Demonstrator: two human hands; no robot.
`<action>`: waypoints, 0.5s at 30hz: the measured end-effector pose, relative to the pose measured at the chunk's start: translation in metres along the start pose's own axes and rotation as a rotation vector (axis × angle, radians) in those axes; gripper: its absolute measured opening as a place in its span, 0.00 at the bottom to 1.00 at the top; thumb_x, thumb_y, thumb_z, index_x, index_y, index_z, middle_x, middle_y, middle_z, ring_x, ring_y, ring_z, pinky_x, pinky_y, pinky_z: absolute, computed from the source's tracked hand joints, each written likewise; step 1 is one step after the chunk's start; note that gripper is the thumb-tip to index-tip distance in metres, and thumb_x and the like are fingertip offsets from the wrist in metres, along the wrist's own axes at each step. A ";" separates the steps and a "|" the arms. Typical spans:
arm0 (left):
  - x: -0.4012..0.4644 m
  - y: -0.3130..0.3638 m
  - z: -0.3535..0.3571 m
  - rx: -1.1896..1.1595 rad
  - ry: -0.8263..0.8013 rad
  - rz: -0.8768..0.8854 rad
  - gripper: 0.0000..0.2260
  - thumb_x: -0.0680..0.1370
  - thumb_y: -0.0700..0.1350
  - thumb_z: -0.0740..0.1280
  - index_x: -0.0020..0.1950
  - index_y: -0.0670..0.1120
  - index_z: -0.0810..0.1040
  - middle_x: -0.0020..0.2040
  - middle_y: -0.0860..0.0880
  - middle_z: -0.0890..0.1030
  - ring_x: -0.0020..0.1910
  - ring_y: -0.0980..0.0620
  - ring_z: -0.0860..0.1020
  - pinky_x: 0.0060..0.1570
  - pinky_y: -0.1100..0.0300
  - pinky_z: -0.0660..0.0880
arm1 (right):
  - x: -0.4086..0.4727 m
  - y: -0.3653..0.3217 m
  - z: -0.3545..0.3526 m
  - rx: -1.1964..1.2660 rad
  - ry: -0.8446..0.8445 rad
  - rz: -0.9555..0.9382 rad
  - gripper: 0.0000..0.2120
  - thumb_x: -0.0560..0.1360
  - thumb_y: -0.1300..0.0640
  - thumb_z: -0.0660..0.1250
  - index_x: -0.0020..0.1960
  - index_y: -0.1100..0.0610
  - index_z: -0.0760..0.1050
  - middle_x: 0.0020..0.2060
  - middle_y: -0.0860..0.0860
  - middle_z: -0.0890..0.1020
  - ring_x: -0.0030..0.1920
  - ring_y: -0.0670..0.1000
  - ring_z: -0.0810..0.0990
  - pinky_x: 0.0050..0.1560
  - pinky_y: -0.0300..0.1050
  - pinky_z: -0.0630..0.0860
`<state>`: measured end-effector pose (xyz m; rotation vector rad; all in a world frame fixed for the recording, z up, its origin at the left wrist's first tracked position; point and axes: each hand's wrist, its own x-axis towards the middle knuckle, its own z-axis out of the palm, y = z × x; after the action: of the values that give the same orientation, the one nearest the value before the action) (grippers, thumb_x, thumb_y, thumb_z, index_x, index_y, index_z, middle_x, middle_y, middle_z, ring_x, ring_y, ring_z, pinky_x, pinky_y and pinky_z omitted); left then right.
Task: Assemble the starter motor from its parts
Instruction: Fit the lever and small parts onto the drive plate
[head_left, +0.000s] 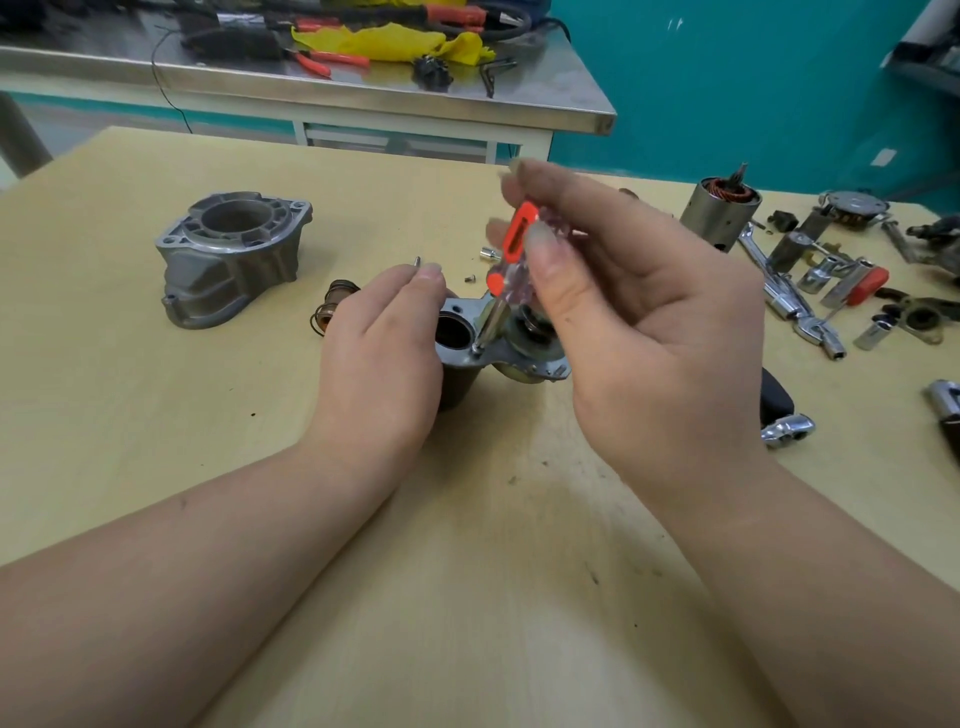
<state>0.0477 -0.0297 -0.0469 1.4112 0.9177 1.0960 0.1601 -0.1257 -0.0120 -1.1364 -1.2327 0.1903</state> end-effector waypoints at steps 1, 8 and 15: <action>0.000 0.000 0.000 0.006 -0.001 0.008 0.17 0.86 0.46 0.65 0.42 0.36 0.73 0.34 0.49 0.71 0.34 0.54 0.69 0.30 0.61 0.64 | 0.000 -0.001 0.000 -0.011 0.010 0.011 0.14 0.81 0.64 0.69 0.66 0.61 0.80 0.56 0.55 0.85 0.57 0.54 0.86 0.57 0.54 0.83; 0.001 -0.001 0.000 0.034 -0.004 0.034 0.16 0.85 0.45 0.64 0.41 0.36 0.71 0.34 0.46 0.69 0.33 0.56 0.68 0.29 0.63 0.64 | 0.002 -0.005 -0.001 -0.118 0.026 -0.044 0.13 0.80 0.55 0.72 0.63 0.57 0.82 0.54 0.51 0.84 0.52 0.54 0.85 0.48 0.56 0.84; 0.000 0.000 -0.001 0.038 -0.013 0.038 0.17 0.86 0.47 0.65 0.44 0.35 0.74 0.36 0.44 0.71 0.35 0.55 0.69 0.31 0.60 0.65 | 0.004 -0.007 0.001 -0.090 0.033 0.012 0.13 0.77 0.58 0.76 0.61 0.53 0.81 0.49 0.47 0.84 0.48 0.51 0.85 0.44 0.52 0.83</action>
<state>0.0469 -0.0289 -0.0471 1.4707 0.9097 1.1018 0.1575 -0.1256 -0.0039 -1.2203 -1.2159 0.1255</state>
